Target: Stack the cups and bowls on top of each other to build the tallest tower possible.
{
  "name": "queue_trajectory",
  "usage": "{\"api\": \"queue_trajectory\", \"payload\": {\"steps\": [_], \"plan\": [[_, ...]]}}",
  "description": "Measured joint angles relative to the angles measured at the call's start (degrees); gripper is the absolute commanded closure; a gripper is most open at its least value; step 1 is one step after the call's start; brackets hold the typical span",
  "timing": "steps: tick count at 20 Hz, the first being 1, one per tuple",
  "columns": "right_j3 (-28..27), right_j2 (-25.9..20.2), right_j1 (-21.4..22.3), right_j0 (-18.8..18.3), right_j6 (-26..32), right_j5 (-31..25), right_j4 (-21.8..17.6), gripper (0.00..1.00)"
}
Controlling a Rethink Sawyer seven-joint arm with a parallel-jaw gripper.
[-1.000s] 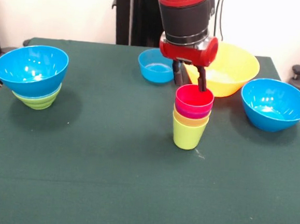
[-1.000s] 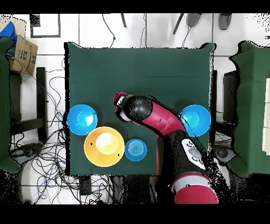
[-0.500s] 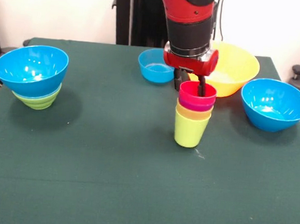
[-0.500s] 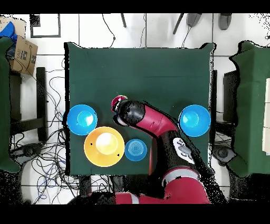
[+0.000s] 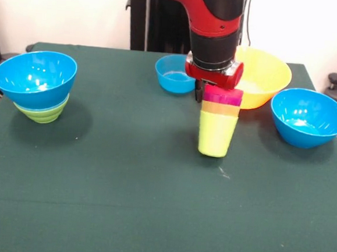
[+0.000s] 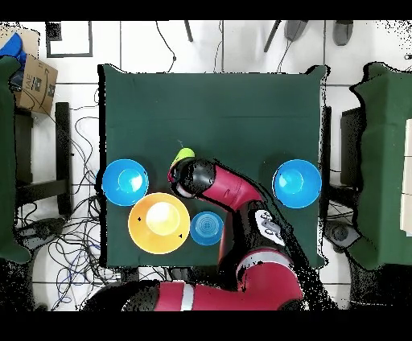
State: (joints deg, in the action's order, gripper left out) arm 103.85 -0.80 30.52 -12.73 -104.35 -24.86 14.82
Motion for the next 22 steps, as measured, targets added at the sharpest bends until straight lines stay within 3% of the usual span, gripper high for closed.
{"api": "queue_trajectory", "payload": {"steps": [14, 22], "plan": [[-5.2, 3.1, -2.2, 3.9, 0.0, 0.0, 0.0, 0.00], [-12.6, 7.0, -6.1, 4.2, -0.5, 1.3, 1.0, 0.00]]}}
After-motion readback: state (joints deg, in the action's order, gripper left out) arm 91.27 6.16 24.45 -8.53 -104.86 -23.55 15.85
